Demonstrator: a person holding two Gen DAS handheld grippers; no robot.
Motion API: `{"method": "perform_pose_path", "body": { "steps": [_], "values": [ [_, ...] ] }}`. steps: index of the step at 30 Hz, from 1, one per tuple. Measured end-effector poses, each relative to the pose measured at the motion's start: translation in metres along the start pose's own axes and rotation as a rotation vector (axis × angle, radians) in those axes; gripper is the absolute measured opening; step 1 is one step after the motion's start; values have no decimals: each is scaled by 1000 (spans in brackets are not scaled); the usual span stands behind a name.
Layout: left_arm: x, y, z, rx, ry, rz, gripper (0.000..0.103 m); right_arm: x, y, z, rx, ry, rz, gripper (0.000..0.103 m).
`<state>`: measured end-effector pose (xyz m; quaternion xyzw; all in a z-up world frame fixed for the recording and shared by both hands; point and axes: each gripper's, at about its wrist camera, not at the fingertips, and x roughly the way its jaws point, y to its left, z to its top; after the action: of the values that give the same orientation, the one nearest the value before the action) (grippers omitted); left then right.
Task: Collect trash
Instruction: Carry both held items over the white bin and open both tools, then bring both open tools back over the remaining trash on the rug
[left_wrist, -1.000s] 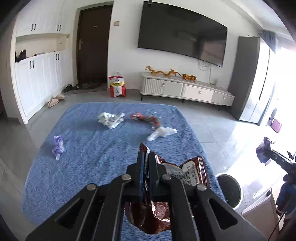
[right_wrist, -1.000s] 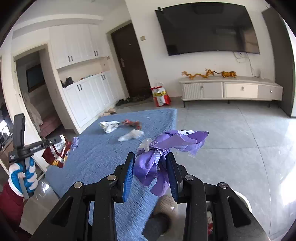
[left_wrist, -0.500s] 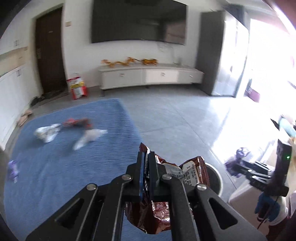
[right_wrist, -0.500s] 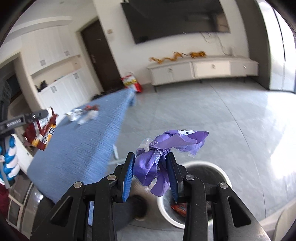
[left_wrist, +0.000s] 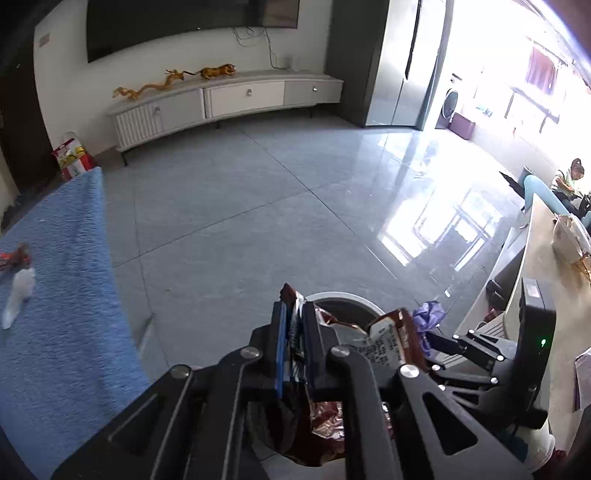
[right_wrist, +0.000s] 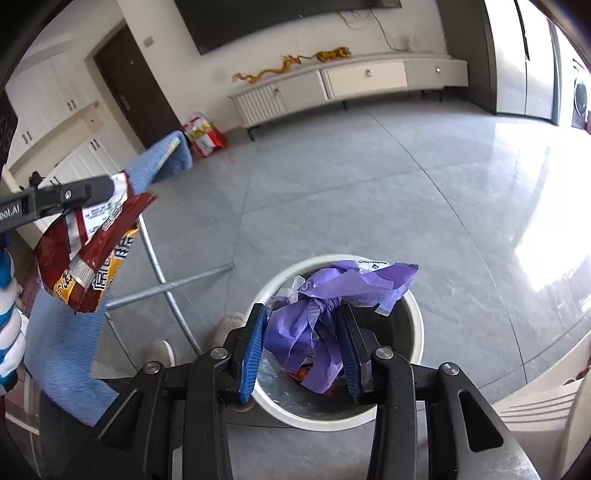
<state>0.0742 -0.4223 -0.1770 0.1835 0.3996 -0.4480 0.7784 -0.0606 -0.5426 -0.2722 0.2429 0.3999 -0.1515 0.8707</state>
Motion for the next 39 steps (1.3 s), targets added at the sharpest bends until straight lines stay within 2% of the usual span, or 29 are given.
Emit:
{"method": "perform_pose_path", "body": {
  "steps": [4, 10, 18, 23, 25, 26, 27, 29, 31, 39],
  "values": [
    [23, -7, 0, -20, 45, -44, 18, 13, -7, -1, 7, 33, -29, 49],
    [27, -10, -9, -17, 63, -54, 20, 13, -13, -8, 22, 44, -42, 51],
    [-6, 2, -22, -14, 19, 20, 20, -6, 7, -2, -5, -1, -23, 51],
    [-49, 16, -33, -19, -67, 126, 20, -27, 33, 7, -59, -47, 6, 52],
    [-72, 22, -37, -26, -117, 192, 21, -40, 47, 11, -88, -74, 20, 53],
    [-81, 25, -39, -31, -134, 212, 27, -46, 55, 13, -102, -89, 28, 55],
    [-93, 29, -42, -41, -157, 235, 45, -53, 63, 15, -116, -105, 36, 55],
    [-115, 36, -46, -65, -211, 289, 64, -65, 77, 18, -142, -131, 52, 57],
    [-141, 44, -53, -76, -265, 337, 64, -76, 91, 20, -167, -155, 67, 58],
    [-207, 81, -76, -169, -344, 429, 64, -116, 151, 23, -264, -238, 132, 63]
  ]
}}
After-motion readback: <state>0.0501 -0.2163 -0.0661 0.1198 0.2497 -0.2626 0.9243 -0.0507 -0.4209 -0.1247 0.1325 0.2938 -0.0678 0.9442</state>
